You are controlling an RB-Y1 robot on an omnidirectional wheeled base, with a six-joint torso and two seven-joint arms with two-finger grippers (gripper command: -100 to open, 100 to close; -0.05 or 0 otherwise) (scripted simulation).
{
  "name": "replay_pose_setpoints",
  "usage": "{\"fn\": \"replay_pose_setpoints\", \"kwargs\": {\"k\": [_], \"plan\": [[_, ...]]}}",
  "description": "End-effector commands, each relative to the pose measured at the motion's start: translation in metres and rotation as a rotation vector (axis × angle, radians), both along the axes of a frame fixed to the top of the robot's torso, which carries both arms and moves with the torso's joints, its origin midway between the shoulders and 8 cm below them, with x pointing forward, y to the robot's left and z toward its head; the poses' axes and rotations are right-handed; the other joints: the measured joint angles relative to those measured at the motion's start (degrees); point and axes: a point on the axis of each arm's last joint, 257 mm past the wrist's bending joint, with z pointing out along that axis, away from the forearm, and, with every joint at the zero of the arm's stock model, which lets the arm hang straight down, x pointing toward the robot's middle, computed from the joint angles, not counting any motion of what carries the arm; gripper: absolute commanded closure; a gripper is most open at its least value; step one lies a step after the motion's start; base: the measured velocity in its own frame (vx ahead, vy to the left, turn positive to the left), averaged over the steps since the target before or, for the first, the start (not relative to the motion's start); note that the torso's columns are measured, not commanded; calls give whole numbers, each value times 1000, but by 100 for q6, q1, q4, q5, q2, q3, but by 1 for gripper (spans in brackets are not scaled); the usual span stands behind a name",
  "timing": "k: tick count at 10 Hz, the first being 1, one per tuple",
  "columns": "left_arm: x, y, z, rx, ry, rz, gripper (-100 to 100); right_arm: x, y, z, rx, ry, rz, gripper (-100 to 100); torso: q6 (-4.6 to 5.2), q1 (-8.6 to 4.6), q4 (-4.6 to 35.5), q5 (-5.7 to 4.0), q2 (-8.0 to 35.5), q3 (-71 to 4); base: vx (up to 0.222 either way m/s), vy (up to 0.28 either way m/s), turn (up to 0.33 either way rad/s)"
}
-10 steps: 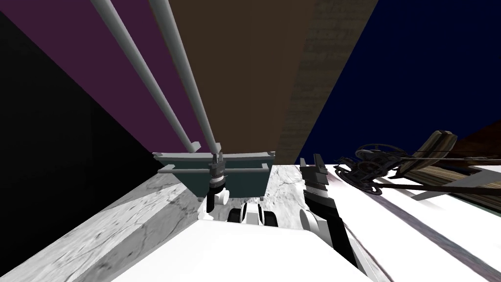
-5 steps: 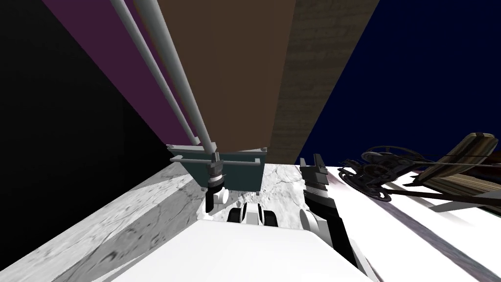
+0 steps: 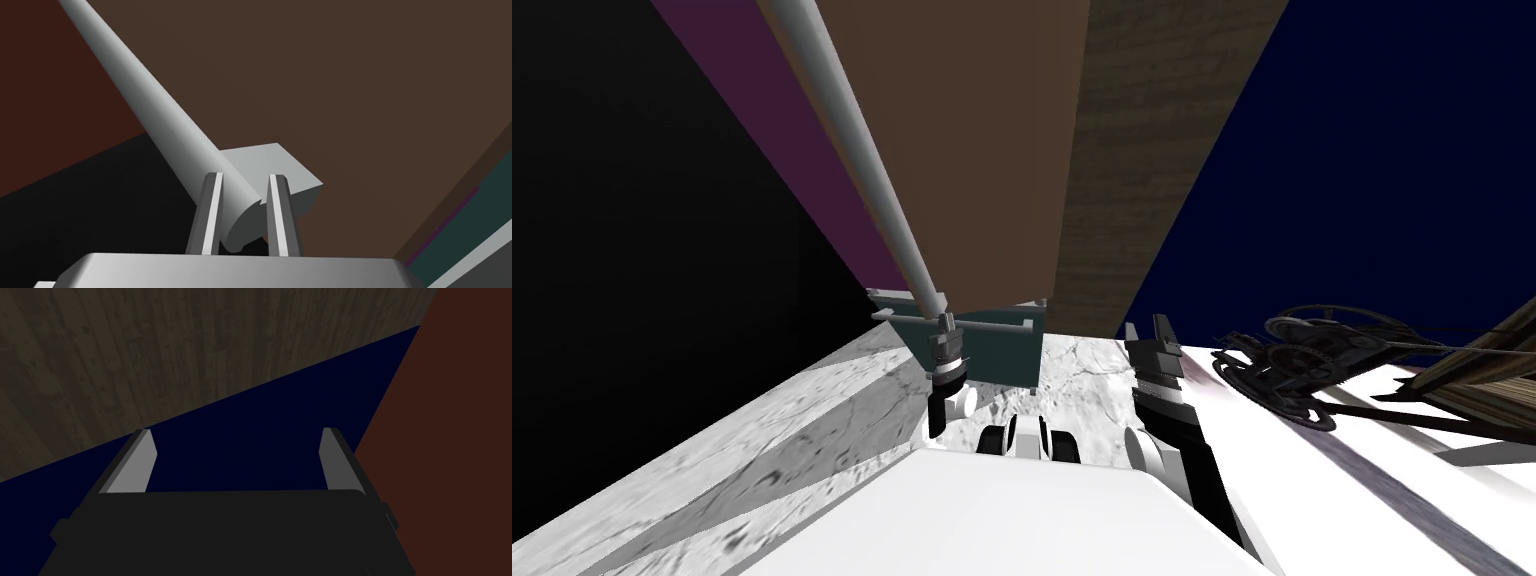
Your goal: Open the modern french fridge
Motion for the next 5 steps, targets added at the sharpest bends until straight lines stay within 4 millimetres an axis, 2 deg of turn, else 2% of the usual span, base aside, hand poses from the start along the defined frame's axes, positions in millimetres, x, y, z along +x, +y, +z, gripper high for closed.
{"fn": "replay_pose_setpoints", "kwargs": {"k": [1,5], "plan": [[-12,14,10,3,-31,65,100,0,0,0,0,0,0,0,10,1,6,-5,1,-3,-50,-207,127],[-32,36,19,6,-55,174,100,0,0,0,0,0,0,0,9,-39,22,-27,29,12,-49,-273,153]]}}
